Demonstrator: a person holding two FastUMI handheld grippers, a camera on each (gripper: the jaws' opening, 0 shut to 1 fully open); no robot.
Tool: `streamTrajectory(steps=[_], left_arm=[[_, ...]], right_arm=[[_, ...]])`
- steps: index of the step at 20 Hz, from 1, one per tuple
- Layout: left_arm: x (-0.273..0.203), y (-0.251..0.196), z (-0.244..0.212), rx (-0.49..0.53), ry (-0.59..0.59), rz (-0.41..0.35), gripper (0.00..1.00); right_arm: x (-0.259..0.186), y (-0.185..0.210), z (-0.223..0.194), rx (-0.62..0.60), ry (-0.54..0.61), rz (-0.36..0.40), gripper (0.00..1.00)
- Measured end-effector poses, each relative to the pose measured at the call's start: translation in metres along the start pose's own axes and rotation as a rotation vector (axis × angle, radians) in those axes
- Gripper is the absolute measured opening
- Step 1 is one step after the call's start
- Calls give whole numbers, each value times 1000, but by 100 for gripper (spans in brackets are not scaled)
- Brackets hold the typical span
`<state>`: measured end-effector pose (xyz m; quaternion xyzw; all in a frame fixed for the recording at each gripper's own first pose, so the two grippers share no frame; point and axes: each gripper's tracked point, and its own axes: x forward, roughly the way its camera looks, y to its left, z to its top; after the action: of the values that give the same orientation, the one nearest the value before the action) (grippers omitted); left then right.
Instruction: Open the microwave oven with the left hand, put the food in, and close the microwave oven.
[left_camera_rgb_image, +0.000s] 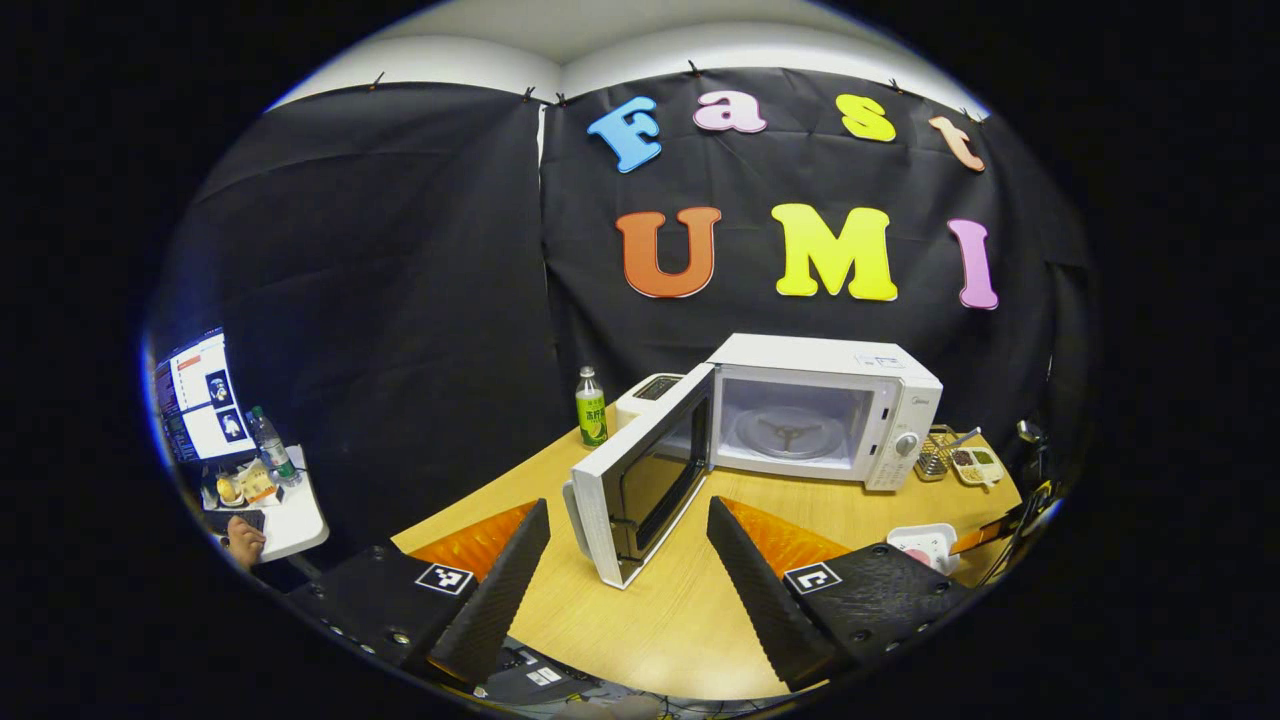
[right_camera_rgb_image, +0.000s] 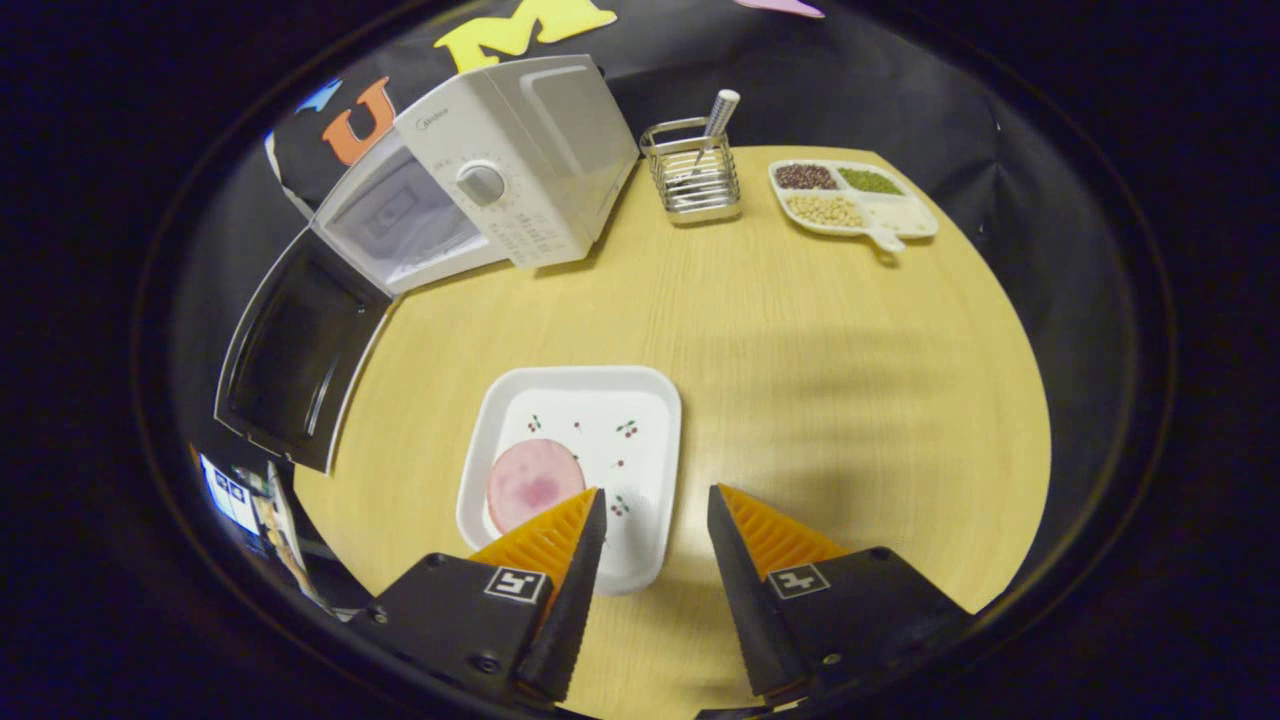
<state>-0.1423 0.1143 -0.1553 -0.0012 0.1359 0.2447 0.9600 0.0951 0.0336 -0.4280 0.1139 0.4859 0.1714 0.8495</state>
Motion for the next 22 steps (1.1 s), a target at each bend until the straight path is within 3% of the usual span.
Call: streamTrajectory(steps=[1, 2, 3, 4, 5, 7, 8, 9, 11, 14, 18, 22], left_arm=[[-5, -2, 1, 4, -1, 9, 97], [-9, -2, -1, 8, 4, 22, 97], [-12, -2, -2, 9, 8, 36, 97], [-16, -1, -2, 4, 8, 48, 97], [-20, -1, -3, -4, 5, 58, 97], [-24, 4, -6, -10, 11, 79, 97], [-25, 5, -7, -10, 11, 88, 97], [-26, 6, -7, -8, 13, 95, 97], [-24, 8, -7, -7, 13, 105, 97], [-22, 8, -6, -20, 10, 103, 97], [-18, 8, 1, -19, -8, 89, 97], [-8, 13, 5, -7, -4, 74, 97]], right_arm=[[3, 0, -8, 7, 41, 11, 61], [1, 1, -4, 10, 23, 13, 48], [5, 0, -9, 4, 58, 18, 58], [3, 1, -9, 19, 71, 27, 43], [9, 0, -10, 26, 95, 14, 45], [5, -6, -10, 61, 100, -6, 18], [7, -10, -7, 83, 110, -12, 24], [7, -10, -9, 114, 110, -11, 8], [7, -9, -9, 135, 135, 15, 4], [9, -7, -9, 179, 148, 43, 4], [7, 12, -15, 304, 149, 182, 4], [-4, 24, -10, 325, 95, 241, 4]])
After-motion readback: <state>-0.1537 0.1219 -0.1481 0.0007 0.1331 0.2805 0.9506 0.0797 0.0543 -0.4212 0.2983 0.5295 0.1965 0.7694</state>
